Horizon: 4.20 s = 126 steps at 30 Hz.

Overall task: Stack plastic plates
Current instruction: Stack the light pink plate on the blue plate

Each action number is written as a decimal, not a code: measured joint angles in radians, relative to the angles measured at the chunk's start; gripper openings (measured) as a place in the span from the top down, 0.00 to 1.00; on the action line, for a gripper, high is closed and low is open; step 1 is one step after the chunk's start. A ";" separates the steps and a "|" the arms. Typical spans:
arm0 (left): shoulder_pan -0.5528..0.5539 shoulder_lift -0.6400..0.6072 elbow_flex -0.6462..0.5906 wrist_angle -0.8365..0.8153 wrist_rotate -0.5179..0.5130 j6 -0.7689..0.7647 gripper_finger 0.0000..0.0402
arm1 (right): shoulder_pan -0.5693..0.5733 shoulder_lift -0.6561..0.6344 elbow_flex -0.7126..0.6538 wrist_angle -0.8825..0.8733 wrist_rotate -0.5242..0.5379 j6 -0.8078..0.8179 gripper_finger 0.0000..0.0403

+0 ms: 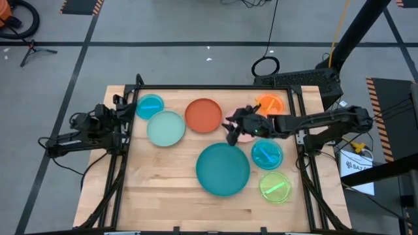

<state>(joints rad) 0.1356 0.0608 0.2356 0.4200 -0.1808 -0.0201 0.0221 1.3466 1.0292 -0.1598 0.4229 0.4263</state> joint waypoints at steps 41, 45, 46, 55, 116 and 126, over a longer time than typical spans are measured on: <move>0.000 0.000 0.000 -0.072 -0.119 0.192 0.99 | -0.176 0.667 0.419 -0.607 -0.138 0.361 0.64; 0.000 0.000 0.000 -0.076 -0.119 0.191 0.99 | -0.180 0.683 0.419 -0.603 -0.138 0.358 0.67; 0.000 0.000 0.000 -0.076 -0.119 0.190 0.99 | -0.180 0.683 0.419 -0.601 -0.138 0.358 0.69; 0.000 0.000 0.000 -0.079 -0.134 0.181 0.99 | -0.180 0.685 0.419 -0.593 -0.138 0.356 0.87; 0.000 0.000 0.000 -0.071 -0.135 0.154 0.99 | 0.266 0.322 0.419 -0.508 -0.480 0.067 0.96; 0.000 0.000 0.000 -0.071 -0.135 0.153 0.99 | 0.265 0.337 0.419 -0.510 -0.480 0.084 0.96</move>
<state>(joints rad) 0.1360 0.0605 0.2356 0.3492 -0.3161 0.1329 0.2867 1.6840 1.4479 -0.6701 -0.0576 0.5104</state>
